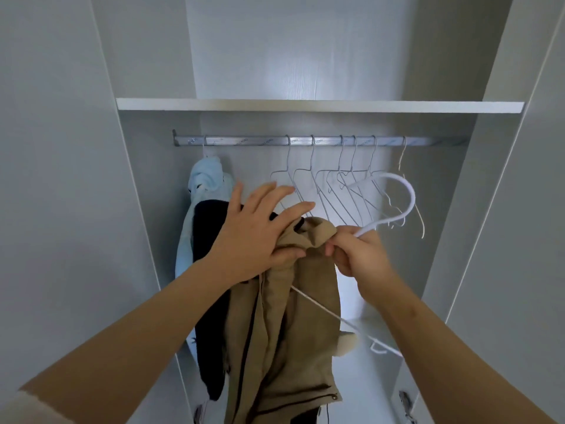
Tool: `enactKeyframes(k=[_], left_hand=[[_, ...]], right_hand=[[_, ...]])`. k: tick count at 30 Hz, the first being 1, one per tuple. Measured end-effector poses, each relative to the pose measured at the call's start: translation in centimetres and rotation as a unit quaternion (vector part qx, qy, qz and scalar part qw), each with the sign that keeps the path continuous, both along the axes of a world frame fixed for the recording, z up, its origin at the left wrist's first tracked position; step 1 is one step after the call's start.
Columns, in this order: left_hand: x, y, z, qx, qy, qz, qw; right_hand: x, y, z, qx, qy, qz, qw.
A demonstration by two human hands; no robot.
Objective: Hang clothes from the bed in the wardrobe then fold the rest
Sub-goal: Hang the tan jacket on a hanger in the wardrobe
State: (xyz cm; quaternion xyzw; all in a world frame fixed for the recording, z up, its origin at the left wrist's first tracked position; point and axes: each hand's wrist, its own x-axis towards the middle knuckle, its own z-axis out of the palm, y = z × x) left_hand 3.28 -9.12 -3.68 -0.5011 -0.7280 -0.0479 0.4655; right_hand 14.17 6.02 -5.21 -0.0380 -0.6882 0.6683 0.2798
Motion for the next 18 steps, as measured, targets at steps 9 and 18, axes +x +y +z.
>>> enactKeyframes(k=[9,18], left_hand=[[-0.4,1.8,1.9,0.063,-0.156,-0.115,0.979],[-3.3,1.4,5.4,0.265,-0.255,-0.068,0.927]], right_hand=[[0.5,1.7,2.1,0.244,0.131,-0.29,0.916],[-0.9,2.7,-7.3,0.348,-0.158,-0.154,0.911]])
